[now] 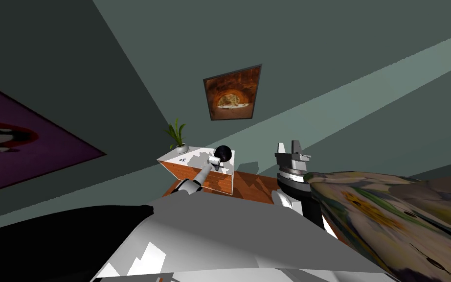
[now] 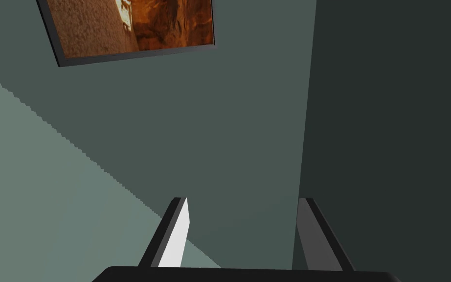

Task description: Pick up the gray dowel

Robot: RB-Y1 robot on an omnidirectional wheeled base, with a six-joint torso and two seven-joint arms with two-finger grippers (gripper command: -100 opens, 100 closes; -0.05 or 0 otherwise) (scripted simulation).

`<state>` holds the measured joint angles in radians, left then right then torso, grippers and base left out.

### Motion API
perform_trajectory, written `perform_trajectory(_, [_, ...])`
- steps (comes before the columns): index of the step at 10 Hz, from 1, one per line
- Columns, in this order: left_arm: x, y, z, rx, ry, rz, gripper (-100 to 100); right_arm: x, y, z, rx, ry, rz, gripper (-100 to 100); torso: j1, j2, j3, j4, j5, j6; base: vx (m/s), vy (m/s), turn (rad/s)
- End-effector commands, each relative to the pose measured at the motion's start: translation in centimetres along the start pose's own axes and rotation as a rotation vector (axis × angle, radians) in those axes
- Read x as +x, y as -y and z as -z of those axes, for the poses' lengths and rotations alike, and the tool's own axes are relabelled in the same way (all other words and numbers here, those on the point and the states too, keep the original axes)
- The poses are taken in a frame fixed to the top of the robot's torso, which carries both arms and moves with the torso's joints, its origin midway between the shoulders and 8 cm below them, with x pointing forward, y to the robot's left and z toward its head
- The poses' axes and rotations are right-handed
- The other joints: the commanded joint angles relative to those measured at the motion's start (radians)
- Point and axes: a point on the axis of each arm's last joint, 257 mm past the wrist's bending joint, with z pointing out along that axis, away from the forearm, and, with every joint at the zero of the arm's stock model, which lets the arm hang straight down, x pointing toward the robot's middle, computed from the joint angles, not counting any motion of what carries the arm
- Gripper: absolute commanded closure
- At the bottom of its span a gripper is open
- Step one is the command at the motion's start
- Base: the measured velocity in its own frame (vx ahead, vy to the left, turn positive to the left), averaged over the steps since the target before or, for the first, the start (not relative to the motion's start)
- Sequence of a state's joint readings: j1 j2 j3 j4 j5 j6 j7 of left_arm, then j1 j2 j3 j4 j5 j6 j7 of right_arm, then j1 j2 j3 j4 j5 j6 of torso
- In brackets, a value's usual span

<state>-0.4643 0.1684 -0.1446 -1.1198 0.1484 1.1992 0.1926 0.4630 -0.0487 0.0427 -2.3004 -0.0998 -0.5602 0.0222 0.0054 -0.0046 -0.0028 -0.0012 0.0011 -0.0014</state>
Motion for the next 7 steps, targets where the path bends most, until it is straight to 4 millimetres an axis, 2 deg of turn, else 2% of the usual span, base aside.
perform_trajectory(1, [0.3, -0.8, -0.1, -0.060, 0.003, 0.005, -100, 0.0, 0.0, 0.0, 0.000, 0.000, 0.000, 0, 0.000, 0.000, 0.000, 0.000, 0.000, 0.000, 0.074, 0.104, -0.049])
perform_trajectory(3, [1.5, -2.2, -0.2, -0.132, -0.004, 0.009, -100, 0.0, 0.0, 0.0, 0.000, 0.000, 0.000, 0, 0.001, -0.001, -0.001, 0.000, 0.000, 0.000, 0.087, 0.108, -0.051])
perform_trajectory(5, [3.4, -3.2, -0.2, -0.183, -0.025, 0.006, -100, 0.0, 0.0, 0.0, 0.000, 0.000, 0.000, 0, 0.001, -0.001, -0.001, 0.000, 0.000, 0.000, 0.085, 0.110, -0.028])
perform_trajectory(6, [3.4, -3.2, -0.2, -0.183, -0.025, 0.006, -100, 0.0, 0.0, 0.0, 0.000, 0.000, 0.000, 0, 0.001, -0.001, -0.001, 0.000, 0.000, 0.000, 0.049, 0.072, -0.014])
perform_trajectory(7, [4.7, -3.7, -0.1, -0.203, -0.040, 0.002, -100, 0.0, 0.0, 0.0, 0.000, 0.000, 0.000, 0, -0.001, 0.001, 0.000, 0.000, 0.000, 0.000, 0.034, 0.043, -0.008])
